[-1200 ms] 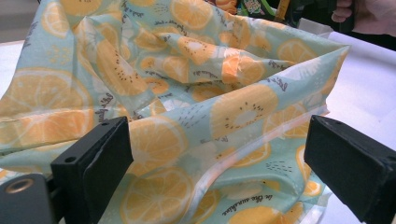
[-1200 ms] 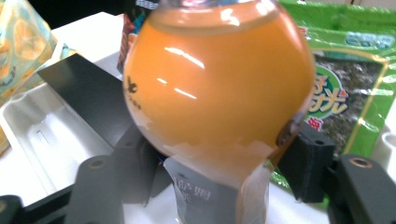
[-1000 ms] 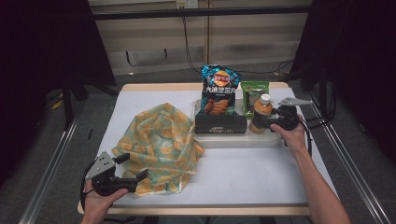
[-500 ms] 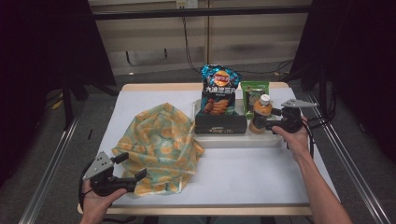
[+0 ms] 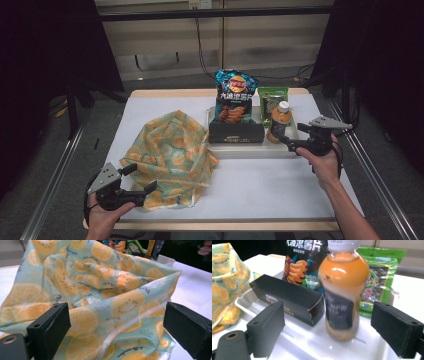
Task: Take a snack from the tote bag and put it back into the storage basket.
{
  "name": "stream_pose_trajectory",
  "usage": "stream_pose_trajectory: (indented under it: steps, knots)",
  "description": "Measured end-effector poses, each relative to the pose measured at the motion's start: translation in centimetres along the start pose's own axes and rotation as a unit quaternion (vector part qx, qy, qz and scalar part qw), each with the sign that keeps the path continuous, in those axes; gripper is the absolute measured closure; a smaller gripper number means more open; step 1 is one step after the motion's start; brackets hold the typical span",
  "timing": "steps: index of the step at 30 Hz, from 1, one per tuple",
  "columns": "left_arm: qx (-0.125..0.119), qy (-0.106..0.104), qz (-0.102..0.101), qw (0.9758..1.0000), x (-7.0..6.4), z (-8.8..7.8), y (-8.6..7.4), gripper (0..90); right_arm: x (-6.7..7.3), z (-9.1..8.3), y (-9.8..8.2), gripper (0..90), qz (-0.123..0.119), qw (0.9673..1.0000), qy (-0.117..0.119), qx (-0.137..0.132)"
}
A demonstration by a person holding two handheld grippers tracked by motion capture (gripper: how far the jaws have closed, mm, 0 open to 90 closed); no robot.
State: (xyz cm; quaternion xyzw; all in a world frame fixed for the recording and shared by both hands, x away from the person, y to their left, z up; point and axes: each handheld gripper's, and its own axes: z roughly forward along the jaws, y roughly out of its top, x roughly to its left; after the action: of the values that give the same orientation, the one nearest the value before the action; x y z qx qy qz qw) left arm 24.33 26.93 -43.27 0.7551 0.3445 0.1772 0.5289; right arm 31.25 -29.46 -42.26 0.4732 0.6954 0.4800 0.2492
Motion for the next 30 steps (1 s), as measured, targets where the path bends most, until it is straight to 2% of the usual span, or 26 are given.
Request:
stream_pose_trajectory:
  steps: [6,9,10,11,13,15,19,21,23,25,26,30]
  knots:
    - [0.002,0.010,-0.001,0.9999,0.1,-0.1,-0.1,5.7,0.8,-2.1,-1.1,8.1,0.006,0.9999,0.000,0.010]
    - [0.000,0.012,-0.007,0.9999,0.1,-0.2,-0.1,5.5,1.1,-2.9,-1.4,5.8,0.007,0.9998,0.008,0.016]
    - [-0.002,0.010,-0.005,0.9999,0.2,-0.2,-0.1,5.3,1.4,-3.5,-1.8,7.6,0.011,0.9997,0.014,0.016]
    - [-0.002,0.010,-0.005,0.9999,0.2,-0.2,-0.1,5.2,1.6,-3.8,-2.0,9.9,0.008,0.9997,0.012,0.021]
    - [0.001,0.010,-0.007,0.9999,0.2,-0.2,-0.2,5.3,1.9,-4.4,-2.5,10.0,0.018,0.9995,0.013,0.021]
    - [0.003,0.011,-0.009,0.9999,0.1,-0.1,-0.2,5.2,2.3,-4.9,-3.1,11.2,0.021,0.9995,-0.002,0.025]
    - [0.002,0.011,-0.007,0.9999,0.1,-0.2,-0.2,5.2,3.4,-6.1,-4.1,11.3,0.020,0.9995,-0.010,0.023]
    - [-0.002,0.011,-0.008,0.9999,0.2,-0.3,-0.1,5.2,3.8,-6.6,-4.7,10.2,0.029,0.9993,-0.013,0.018]
    - [-0.003,0.011,-0.009,0.9999,0.2,-0.3,-0.1,5.2,4.1,-6.9,-5.6,10.3,0.032,0.9992,-0.015,0.017]
    - [-0.001,0.017,-0.008,0.9998,0.2,-0.4,-0.2,5.3,4.2,-7.2,-6.2,11.5,0.048,0.9987,-0.005,0.018]
    - [-0.002,0.016,-0.008,0.9998,0.2,-0.4,-0.2,5.2,4.3,-7.3,-6.3,11.5,0.053,0.9984,-0.009,0.018]
    - [-0.002,0.013,-0.006,0.9999,0.3,-0.3,-0.1,5.2,4.4,-7.1,-6.5,11.0,0.049,0.9986,-0.016,0.015]
